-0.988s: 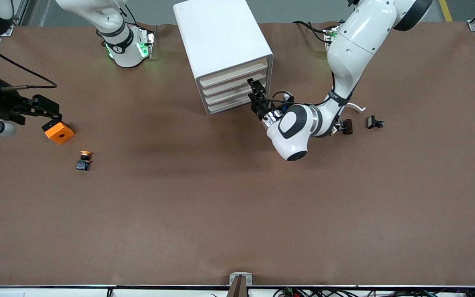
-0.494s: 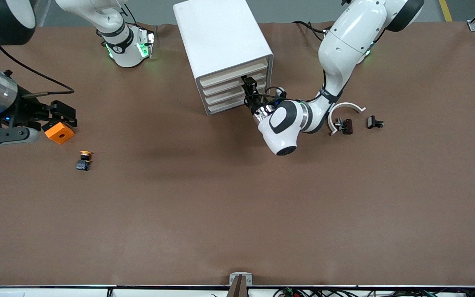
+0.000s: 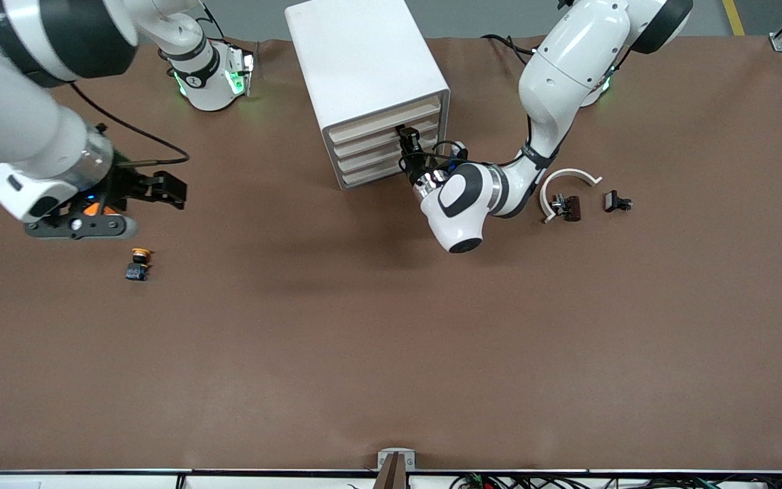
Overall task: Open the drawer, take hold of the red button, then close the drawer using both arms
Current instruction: 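Pull the drawer open with the left gripper while the right gripper approaches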
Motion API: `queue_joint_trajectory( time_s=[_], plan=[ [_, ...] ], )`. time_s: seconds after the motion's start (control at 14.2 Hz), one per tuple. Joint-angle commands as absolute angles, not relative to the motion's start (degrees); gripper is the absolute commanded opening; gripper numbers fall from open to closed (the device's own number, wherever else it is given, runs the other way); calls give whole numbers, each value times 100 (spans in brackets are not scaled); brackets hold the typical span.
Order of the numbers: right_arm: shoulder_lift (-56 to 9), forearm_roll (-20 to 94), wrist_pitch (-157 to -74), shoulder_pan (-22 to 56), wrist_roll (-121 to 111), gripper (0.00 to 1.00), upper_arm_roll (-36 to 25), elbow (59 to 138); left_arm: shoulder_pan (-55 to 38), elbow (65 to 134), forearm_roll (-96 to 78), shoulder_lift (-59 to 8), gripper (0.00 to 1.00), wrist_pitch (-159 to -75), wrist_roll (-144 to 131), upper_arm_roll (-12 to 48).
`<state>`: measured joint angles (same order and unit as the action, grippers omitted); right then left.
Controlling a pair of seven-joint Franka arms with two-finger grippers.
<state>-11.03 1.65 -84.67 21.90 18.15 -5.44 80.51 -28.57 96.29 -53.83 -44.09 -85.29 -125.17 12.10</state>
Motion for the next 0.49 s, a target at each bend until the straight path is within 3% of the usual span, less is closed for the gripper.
queue_joint_trajectory(
  time_s=[0.0,0.42],
  plan=[
    [-1142,193,-8507,2609,2669,100,-589,7972,-2857,9492,-5484,-4518,0,-8429,-12604,1195],
    [-1335,499,-8859,3409,4812,100,-589,7972,-2559,9334,-5397,-4526,0,-8437,-12551,1046]
  ],
)
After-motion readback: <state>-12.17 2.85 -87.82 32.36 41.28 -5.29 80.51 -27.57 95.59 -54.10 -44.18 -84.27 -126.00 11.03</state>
